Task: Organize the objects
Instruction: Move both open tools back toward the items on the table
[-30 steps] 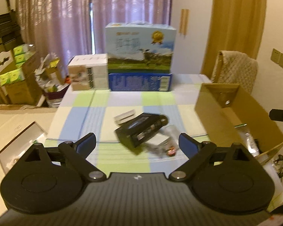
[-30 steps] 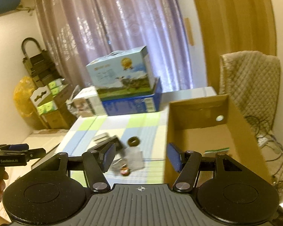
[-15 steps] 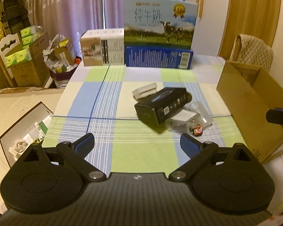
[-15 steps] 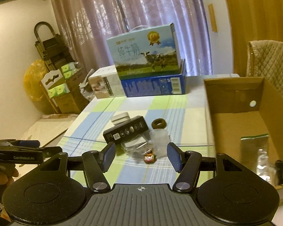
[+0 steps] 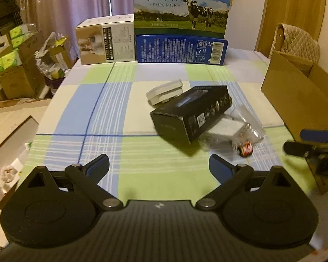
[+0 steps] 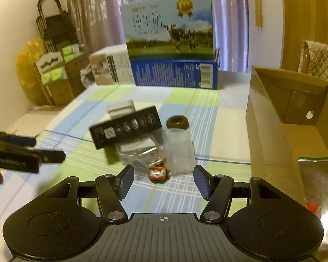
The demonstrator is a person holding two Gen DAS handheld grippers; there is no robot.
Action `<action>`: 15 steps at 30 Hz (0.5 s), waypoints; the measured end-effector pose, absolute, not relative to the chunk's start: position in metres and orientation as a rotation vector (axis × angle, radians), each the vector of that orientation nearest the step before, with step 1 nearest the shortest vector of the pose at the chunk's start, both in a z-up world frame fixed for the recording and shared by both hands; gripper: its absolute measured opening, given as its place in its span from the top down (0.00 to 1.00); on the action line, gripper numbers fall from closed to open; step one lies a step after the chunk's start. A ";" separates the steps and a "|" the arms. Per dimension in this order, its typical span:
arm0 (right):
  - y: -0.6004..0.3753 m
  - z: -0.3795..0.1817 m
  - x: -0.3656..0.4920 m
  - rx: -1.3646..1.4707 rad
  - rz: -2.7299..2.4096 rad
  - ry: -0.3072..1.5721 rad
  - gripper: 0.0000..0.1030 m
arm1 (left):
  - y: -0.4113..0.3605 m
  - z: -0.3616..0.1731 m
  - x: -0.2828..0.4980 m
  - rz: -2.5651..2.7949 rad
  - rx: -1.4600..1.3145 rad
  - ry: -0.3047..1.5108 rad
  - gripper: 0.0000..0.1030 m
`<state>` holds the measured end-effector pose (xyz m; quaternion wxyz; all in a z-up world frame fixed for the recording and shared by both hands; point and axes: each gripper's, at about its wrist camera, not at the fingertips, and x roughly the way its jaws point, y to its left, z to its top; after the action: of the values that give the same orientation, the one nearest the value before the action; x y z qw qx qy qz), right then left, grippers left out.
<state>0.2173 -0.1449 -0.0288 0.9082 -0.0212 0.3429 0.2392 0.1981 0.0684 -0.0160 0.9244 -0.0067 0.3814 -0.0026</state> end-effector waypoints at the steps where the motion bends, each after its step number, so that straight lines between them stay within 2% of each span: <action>1: -0.144 -0.032 0.222 -0.043 0.489 0.711 0.44 | 0.069 -0.018 0.204 -0.013 -0.026 0.784 0.07; 15: -0.131 -0.058 0.272 -0.092 0.442 0.741 0.45 | 0.054 -0.031 0.251 -0.111 -0.050 0.818 0.10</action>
<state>0.2724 -0.1315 -0.0582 0.9075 -0.0448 0.3588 0.2139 0.2513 0.0541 -0.0305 0.9156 -0.0244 0.3977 -0.0538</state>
